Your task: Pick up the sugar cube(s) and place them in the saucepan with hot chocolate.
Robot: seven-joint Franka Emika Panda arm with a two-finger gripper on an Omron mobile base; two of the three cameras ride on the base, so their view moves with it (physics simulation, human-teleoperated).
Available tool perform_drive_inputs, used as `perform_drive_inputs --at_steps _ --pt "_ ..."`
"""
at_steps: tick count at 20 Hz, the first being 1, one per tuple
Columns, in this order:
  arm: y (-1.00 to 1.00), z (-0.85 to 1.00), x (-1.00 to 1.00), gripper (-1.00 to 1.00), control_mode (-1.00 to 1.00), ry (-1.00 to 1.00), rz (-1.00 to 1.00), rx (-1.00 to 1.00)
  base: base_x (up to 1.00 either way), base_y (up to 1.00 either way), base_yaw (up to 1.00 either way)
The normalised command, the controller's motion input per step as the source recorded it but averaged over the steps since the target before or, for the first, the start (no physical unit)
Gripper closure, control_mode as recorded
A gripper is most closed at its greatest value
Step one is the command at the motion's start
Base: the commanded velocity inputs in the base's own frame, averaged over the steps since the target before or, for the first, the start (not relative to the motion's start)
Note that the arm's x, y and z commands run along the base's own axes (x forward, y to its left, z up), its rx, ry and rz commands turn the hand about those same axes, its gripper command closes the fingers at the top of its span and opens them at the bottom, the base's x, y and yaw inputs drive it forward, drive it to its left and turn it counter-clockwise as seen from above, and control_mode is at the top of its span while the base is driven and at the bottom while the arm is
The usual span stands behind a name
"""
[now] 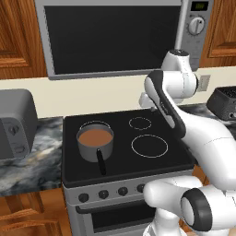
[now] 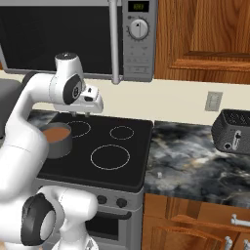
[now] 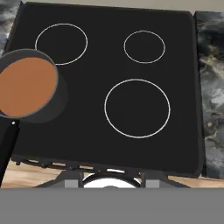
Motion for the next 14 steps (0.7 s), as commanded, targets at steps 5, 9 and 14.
perform_drive_inputs --at_steps 5,9,14 --pt "-0.16 -0.07 0.0 -1.0 -1.0 0.01 0.0 0.0 0.0 0.0 0.0" --pt "-0.59 -0.24 0.0 -1.0 -1.0 0.1 0.0 0.0 0.0 0.0 0.0" --pt "-0.83 -0.52 0.0 -1.0 -1.0 0.12 -0.01 0.01 0.0 0.0 0.0"
